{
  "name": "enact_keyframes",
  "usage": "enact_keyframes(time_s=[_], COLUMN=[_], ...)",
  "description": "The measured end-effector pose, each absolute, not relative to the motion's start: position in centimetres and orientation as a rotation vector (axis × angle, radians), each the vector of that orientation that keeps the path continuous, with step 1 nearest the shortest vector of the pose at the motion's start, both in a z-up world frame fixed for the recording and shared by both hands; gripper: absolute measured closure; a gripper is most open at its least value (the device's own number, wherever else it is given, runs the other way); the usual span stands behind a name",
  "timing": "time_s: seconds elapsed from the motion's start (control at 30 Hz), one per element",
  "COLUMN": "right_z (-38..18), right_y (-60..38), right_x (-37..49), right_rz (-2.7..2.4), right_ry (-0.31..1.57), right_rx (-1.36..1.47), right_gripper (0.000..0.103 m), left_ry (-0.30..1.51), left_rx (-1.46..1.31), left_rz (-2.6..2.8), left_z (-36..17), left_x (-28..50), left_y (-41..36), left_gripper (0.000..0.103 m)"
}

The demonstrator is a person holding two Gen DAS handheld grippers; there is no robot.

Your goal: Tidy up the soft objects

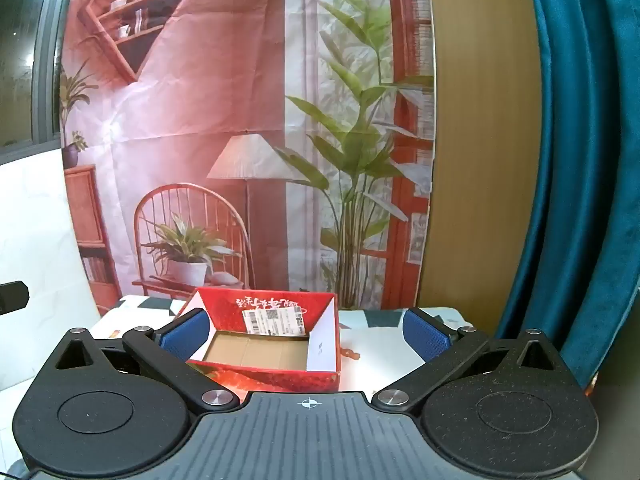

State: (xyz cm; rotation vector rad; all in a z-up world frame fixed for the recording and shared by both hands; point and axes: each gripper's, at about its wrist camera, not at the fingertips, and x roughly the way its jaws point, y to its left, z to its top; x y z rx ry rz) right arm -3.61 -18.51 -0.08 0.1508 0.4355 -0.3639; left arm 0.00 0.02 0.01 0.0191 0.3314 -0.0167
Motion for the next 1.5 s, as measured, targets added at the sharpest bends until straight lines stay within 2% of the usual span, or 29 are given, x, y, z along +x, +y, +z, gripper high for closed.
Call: enact_keyframes(time_s=[1.5], right_z=[-0.18], right_y=[-18.61], right_x=[-3.63], right_rz=[-0.363], right_ry=[0.43], right_rx=[0.154], right_gripper=[0.0], left_ry=[0.331], left_rx=[0.055], left_rz=[0.004], left_z=[-0.03], left_x=[0.21], left_y=[-0.2], left_gripper=[0.0])
